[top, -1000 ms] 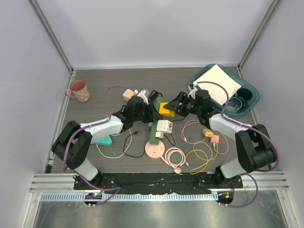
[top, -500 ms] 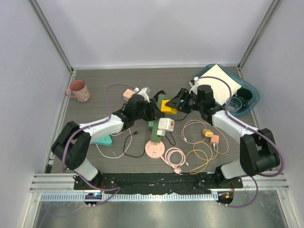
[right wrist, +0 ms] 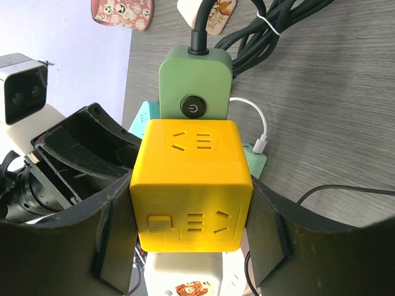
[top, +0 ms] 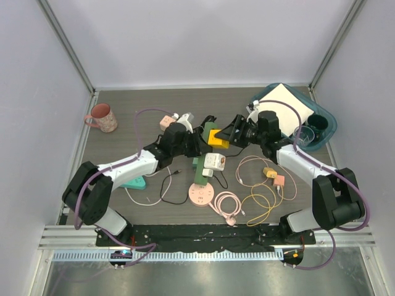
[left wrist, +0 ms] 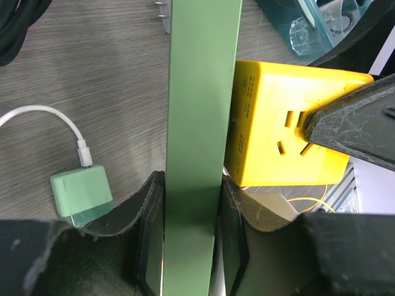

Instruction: Pull the plug off the socket

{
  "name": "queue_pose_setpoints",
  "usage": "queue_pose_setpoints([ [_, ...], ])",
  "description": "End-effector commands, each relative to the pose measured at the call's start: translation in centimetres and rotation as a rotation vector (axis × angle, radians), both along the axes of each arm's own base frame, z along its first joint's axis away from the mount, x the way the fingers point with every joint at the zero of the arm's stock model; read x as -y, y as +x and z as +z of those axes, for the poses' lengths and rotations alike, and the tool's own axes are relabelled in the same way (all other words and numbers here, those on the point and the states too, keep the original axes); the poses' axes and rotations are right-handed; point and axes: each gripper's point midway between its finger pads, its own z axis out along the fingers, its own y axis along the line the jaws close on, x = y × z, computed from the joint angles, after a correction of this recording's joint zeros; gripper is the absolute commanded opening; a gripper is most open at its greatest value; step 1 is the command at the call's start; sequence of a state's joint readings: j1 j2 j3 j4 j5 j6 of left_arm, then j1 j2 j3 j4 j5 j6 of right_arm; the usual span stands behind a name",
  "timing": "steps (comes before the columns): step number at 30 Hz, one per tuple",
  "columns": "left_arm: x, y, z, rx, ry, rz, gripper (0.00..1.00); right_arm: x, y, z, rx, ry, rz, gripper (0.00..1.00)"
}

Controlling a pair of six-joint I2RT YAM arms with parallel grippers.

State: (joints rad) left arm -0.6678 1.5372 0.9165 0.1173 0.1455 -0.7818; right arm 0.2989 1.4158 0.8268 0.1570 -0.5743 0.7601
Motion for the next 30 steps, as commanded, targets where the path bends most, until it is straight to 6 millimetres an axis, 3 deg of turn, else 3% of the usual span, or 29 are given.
queue_pose_setpoints([
  [1, -7.4, 3.8, -2.9, -0.028, 0.169, 0.327, 0.0, -0.3, 0.0, 7.0, 0.233, -0.016, 0.032, 0.01],
  [4, -7.3, 3.9, -2.9, -0.031, 0.161, 0.335, 0.0, -1.3, -0.8, 6.9, 0.24, -0.074, 0.053, 0.01],
  [7, -7.7, 3.9, -3.2, -0.033, 0.172, 0.347, 0.0, -1.1, -0.6, 6.3, 0.203, -0.13, 0.005, 0.01],
  [12, -7.9, 3.8, -3.4, -0.035, 0.168, 0.352, 0.0, -1.4, -1.1, 8.4, 0.232, -0.025, 0.017, 0.01],
  [15, -7.9, 3.7, -3.1, -0.036, 0.16, 0.349, 0.0, -0.7, -0.4, 8.3, 0.204, 0.084, 0.024, 0.01],
  [18, -8.1, 3.8, -2.7, -0.026, 0.165, 0.356, 0.0, 0.0, -0.1, 7.6, 0.193, 0.086, 0.016, 0.01],
  [21, -8.5, 3.6, -3.0, -0.036, 0.187, 0.365, 0.0, 0.0, -0.1, 8.3, 0.2, 0.094, 0.017, 0.01],
  [22, -8.5, 3.7, -2.9, -0.035, 0.188, 0.365, 0.0, -0.1, -0.1, 9.6, 0.242, 0.084, 0.018, 0.01],
  [25, -8.4, 3.9, -3.2, -0.042, 0.197, 0.361, 0.0, 0.0, -0.3, 10.5, 0.251, 0.02, -0.008, 0.01],
  [30, -8.2, 4.1, -3.7, -0.049, 0.193, 0.365, 0.0, 0.6, 0.1, 8.8, 0.228, -0.111, -0.043, 0.01],
])
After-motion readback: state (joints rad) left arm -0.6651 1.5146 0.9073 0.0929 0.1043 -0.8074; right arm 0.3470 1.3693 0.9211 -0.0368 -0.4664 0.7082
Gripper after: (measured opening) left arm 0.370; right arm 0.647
